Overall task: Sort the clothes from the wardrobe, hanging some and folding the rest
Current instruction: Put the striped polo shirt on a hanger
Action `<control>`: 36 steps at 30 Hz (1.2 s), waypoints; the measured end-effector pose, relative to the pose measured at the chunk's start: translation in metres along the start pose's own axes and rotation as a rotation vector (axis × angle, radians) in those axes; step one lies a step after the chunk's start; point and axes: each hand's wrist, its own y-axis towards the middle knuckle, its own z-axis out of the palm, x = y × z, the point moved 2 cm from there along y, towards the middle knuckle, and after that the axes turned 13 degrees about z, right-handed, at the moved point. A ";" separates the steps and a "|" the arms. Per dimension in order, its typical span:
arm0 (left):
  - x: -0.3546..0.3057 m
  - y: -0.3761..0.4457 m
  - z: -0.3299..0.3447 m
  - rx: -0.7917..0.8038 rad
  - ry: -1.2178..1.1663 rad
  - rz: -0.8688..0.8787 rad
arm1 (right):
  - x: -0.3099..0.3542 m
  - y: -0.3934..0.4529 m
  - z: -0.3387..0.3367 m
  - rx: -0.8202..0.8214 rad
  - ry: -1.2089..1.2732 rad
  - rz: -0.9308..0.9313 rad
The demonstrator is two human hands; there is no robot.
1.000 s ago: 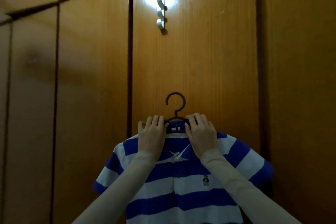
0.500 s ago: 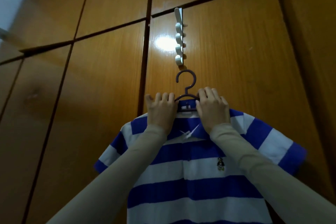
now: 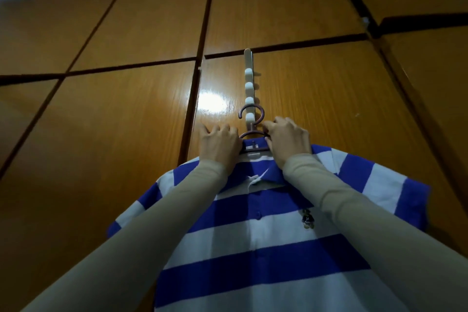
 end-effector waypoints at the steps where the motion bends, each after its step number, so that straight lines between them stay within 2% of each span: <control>1: -0.001 0.000 0.004 0.016 -0.036 -0.015 | 0.000 -0.001 0.003 0.026 -0.014 0.009; 4: -0.006 -0.004 0.017 0.038 -0.158 -0.048 | -0.002 -0.010 0.011 0.085 -0.039 0.024; 13: -0.015 -0.024 0.036 -0.111 -0.292 -0.114 | -0.007 -0.035 0.017 0.060 -0.045 0.028; 17: -0.019 -0.035 0.043 -0.203 -0.411 -0.161 | -0.014 -0.047 0.022 0.056 0.017 0.062; 22: -0.031 -0.071 0.065 -0.378 -0.698 -0.184 | -0.028 -0.088 0.041 0.083 0.122 0.055; 30: -0.055 -0.144 0.096 -0.131 -0.536 -0.166 | -0.044 -0.154 0.056 0.088 -0.034 0.063; 36: -0.063 -0.184 0.103 -0.072 -0.422 -0.159 | -0.055 -0.187 0.049 0.173 -0.129 0.085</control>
